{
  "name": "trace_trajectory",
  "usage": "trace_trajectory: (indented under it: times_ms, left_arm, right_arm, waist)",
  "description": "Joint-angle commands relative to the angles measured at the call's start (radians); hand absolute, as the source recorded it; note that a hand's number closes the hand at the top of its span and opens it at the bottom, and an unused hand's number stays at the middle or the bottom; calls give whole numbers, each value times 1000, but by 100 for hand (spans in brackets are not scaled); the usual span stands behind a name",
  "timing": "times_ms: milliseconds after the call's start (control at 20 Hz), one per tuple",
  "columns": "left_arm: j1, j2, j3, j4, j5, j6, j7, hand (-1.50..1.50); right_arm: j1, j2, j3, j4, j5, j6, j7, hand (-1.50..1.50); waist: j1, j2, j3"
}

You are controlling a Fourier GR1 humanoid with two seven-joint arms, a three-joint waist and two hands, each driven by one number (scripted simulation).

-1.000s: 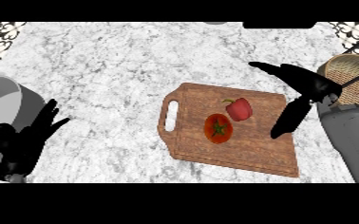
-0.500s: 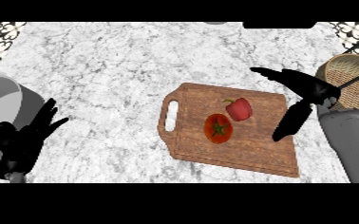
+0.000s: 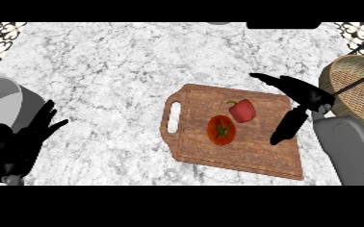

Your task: Pick the bell pepper from the cutting board and place it in the tiered basket

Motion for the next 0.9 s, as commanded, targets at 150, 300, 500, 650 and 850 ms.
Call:
trace_trajectory:
  times_ms: [150, 300, 500, 650, 850]
  left_arm:
    - [-6, -34, 26, 8, -39, -28, 30, 0]
    - [28, -27, 41, -83, -38, -18, 98, 0]
    - [11, -52, 33, -12, -68, -39, 46, 0]
    - [44, -35, 80, 2, -45, -76, 9, 0]
    - [17, -76, 61, 10, -95, -62, 8, 0]
  right_arm:
    - [-14, 64, -7, 65, 85, -26, -56, -150]
    - [-41, 112, -6, 80, 101, -51, -28, -150]
    - [-50, 116, 3, 173, 150, -63, -85, -150]
    - [-75, 194, 8, 153, 151, -90, -14, -150]
    - [-50, 169, 19, 225, 209, -96, -131, -150]
  waist:
    - [-1, 3, -5]
    - [2, 3, -5]
    - [3, 4, -5]
    - [3, 4, -5]
    - [1, 4, -5]
